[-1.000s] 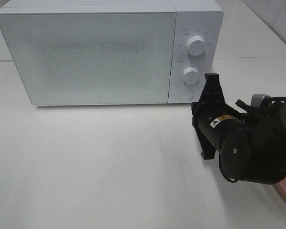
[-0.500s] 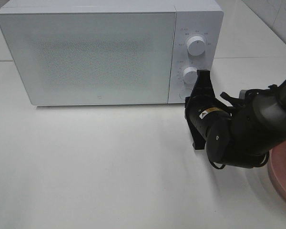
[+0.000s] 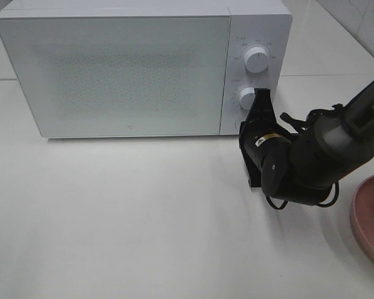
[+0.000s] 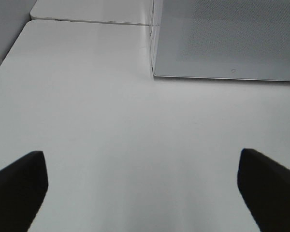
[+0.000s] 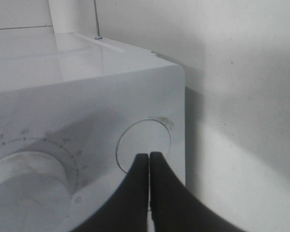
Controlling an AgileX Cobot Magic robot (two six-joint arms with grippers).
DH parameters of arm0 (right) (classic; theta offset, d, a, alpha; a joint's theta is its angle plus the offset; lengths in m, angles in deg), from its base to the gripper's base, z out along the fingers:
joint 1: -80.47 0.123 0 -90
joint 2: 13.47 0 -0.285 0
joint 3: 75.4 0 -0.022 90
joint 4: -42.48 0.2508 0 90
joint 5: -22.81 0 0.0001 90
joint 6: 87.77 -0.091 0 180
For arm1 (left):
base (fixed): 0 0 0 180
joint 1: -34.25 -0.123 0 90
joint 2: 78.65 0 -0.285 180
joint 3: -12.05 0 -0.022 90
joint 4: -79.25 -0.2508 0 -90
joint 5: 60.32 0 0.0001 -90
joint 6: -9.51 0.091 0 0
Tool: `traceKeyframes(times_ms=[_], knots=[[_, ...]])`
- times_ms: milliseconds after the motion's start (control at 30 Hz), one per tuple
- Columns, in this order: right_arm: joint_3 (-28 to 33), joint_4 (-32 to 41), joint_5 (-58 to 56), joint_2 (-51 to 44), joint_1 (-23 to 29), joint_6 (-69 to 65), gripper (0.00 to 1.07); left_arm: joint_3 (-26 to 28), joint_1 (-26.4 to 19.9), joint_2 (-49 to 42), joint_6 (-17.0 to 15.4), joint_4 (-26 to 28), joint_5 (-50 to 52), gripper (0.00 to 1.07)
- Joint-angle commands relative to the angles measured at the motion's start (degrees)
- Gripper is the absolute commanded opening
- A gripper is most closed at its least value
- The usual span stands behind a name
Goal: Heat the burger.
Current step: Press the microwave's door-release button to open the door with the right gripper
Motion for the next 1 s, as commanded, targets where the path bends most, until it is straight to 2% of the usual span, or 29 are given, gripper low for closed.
traceKeyframes(times_ms=[33,367,500,700,1000], knots=[[-1.26,-0.69,-0.97,0.23,-0.52,0.97,0.00,-0.11,-0.17,-0.86,0.00,0.46,-0.06,1.00],[-4.47,-0.74,-0.97,2.35,-1.43,1.15,0.00,-0.11,-0.17,-0.86,0.00,0.46,-0.06,1.00],[-5.21,1.26,-0.06,2.46,-1.60,2.35,0.00,-0.11,-0.17,-0.86,0.00,0.46,-0.06,1.00],[-6.65,-0.06,-0.11,2.46,-2.12,2.86,0.00,-0.11,-0.17,-0.86,0.00,0.46,-0.06,1.00],[-7.91,0.80,7.45,2.46,-2.18,4.18,0.00,-0.11,-0.17,-0.86,0.00,0.46,-0.06,1.00]])
